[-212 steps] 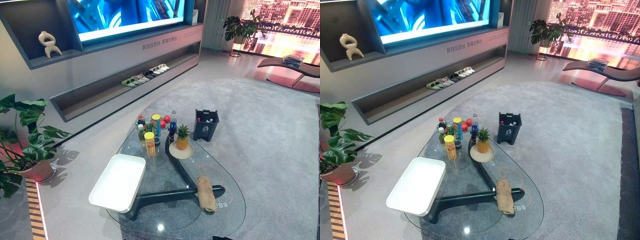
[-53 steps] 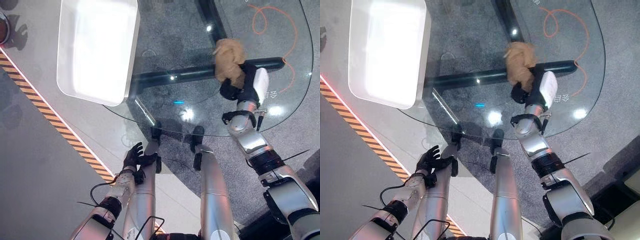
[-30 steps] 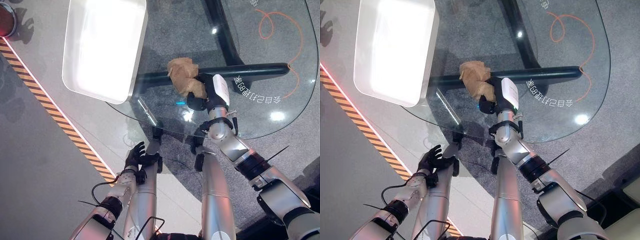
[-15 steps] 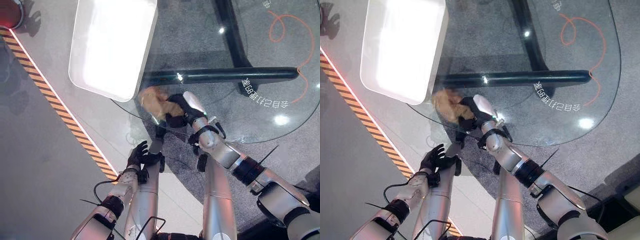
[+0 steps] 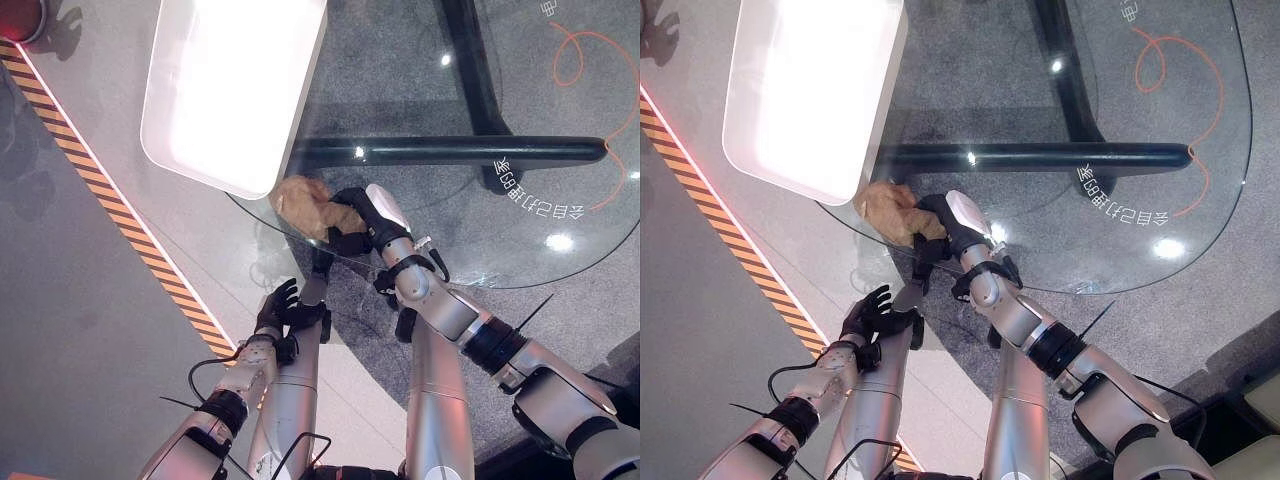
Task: Wipe the table with a cloth and put it in the basket.
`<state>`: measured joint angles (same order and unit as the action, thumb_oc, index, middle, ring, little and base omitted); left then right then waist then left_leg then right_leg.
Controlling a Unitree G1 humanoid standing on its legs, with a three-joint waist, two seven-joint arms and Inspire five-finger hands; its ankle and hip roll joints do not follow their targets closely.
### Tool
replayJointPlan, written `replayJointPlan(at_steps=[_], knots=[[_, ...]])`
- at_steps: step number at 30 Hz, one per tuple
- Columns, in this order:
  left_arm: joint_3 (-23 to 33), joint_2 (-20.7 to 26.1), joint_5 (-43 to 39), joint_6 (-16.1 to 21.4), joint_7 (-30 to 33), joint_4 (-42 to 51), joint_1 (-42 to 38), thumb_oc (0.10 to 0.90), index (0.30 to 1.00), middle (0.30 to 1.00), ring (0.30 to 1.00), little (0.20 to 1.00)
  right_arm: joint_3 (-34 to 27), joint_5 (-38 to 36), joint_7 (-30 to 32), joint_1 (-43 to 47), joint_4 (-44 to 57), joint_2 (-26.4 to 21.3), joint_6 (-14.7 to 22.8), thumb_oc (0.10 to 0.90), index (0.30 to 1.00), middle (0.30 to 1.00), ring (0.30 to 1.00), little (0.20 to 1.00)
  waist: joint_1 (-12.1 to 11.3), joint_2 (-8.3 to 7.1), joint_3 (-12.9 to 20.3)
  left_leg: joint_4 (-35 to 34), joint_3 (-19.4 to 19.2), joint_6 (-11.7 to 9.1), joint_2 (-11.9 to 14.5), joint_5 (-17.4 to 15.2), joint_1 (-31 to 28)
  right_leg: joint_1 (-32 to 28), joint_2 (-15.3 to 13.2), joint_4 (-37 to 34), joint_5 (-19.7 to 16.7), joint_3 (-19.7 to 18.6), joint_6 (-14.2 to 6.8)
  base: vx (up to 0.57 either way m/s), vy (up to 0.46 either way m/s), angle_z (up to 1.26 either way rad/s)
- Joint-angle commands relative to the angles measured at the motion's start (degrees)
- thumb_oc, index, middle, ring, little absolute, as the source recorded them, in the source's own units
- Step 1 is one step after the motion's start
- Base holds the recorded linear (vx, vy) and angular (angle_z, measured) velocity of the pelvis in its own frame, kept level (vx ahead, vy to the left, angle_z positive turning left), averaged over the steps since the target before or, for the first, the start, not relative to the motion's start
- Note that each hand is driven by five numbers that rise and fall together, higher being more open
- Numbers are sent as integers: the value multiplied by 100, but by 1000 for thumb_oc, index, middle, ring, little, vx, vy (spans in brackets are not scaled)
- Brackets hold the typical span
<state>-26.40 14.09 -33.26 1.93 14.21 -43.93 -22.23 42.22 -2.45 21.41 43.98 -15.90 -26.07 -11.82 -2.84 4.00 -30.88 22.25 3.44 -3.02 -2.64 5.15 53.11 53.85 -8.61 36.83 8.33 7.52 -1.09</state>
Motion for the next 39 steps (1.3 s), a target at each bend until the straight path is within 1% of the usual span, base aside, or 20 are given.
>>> replayJointPlan(at_steps=[1, 6, 12, 14, 15, 17, 21, 23, 28, 31, 36, 37, 39], knots=[[-400, -155, -38, -196, 16, -95, 889, 800, 900, 900, 900, 900, -444, -27, 502, 137, 960, 17, 711, 100, 300, 300, 300, 200, 74, 175, 109, 962, -904, 518, -166, -1072, 89, 264, 270, -873, -937, -30, -153, 0, 0, 0], [-361, -183, -38, -212, 13, -151, 919, 800, 900, 900, 900, 900, -804, -75, 1179, 150, 824, 12, 490, 100, 300, 300, 300, 200, 93, 168, 109, 968, -923, 526, -148, -1087, 65, 252, 288, -865, -940, -39, -141, 0, 0, 0], [-279, -207, -12, -101, -18, -230, 997, 800, 900, 900, 900, 900, -1428, -325, 2033, 159, 475, -183, 216, 100, 300, 300, 300, 200, 129, 139, 109, 955, -935, 540, -119, -1122, 21, 233, 330, -870, -957, -78, -141, -2, -2, -2], [-265, -194, -26, -33, -16, -259, 1027, 800, 900, 900, 900, 900, -1700, -371, 2211, 170, 291, -379, 146, 100, 300, 300, 300, 200, 147, 111, 109, 968, -942, 544, -107, -1151, 25, 232, 353, -876, -963, -91, -142, 0, -13, -5], [-260, -190, -30, -30, -17, -259, 1030, 800, 900, 900, 900, 900, -1736, -375, 2235, 172, 263, -409, 132, 100, 300, 300, 300, 200, 149, 108, 109, 971, -943, 544, -106, -1156, 24, 232, 357, -877, -963, -93, -143, 1, -9, -6], [-232, -158, -38, -2, -39, -265, 1055, 800, 900, 900, 900, 900, -1938, -464, 2409, 204, 44, -617, 67, 100, 300, 300, 300, 200, 159, 90, 109, 975, -942, 544, -96, -1183, 20, 223, 372, -888, -968, -105, -149, 0, -5, -6], [-202, -32, -87, 20, -52, -176, 1155, 800, 900, 900, 900, 900, -2305, -642, 2736, 138, -299, -1042, 56, 100, 300, 300, 300, 200, 182, 50, 109, 969, -912, 565, -86, -1228, 21, 206, 412, -934, -1002, -129, -176, 3, -27, -5], [-167, 37, -155, 68, -69, -153, 1208, 800, 900, 900, 900, 900, -2429, -749, 2947, 63, -381, -1167, 87, 100, 300, 300, 300, 200, 199, 21, 109, 949, -903, 576, -83, -1238, 25, 198, 440, -956, -1006, -125, -183, 0, 0, 0], [-65, 128, -170, 169, -141, -125, 1355, 800, 900, 900, 900, 900, -2780, -1045, 3530, -184, -528, -1415, 326, 100, 300, 300, 300, 200, 243, -9, 109, 911, -905, 588, -85, -1261, 26, 179, 506, -1011, -998, -165, -182, 1, 6, -5], [-32, 175, -183, 257, -151, -95, 1440, 800, 900, 900, 900, 900, -3114, -1307, 4072, -413, -645, -1510, 682, 100, 300, 300, 300, 200, 266, -30, 109, 879, -885, 593, -93, -1275, 21, 149, 537, -1070, -1000, -189, -193, 2, -3, -3], [-83, 241, -262, 279, -104, 24, 1452, 800, 900, 900, 900, 900, -3616, -1471, 4933, -629, -864, -1532, 1212, 100, 300, 300, 300, 200, 289, -24, 109, 819, -852, 615, -125, -1290, -10, 91, 569, -1177, -1017, -207, -208, -4, -5, -4], [-84, 245, -261, 277, -104, 30, 1453, 800, 900, 900, 900, 900, -3628, -1471, 4962, -637, -869, -1533, 1230, 100, 300, 300, 300, 200, 286, -24, 109, 816, -850, 616, -126, -1289, -13, 87, 570, -1181, -1019, -206, -208, -9, -15, -5], [-93, 288, -287, 235, -89, 111, 1443, 800, 900, 900, 900, 900, -3783, -1498, 5331, -694, -866, -1556, 1427, 100, 300, 300, 300, 200, 301, -21, 109, 796, -833, 621, -152, -1264, 15, 96, 566, -1230, -1050, -204, -210, -8, -9, -2]])
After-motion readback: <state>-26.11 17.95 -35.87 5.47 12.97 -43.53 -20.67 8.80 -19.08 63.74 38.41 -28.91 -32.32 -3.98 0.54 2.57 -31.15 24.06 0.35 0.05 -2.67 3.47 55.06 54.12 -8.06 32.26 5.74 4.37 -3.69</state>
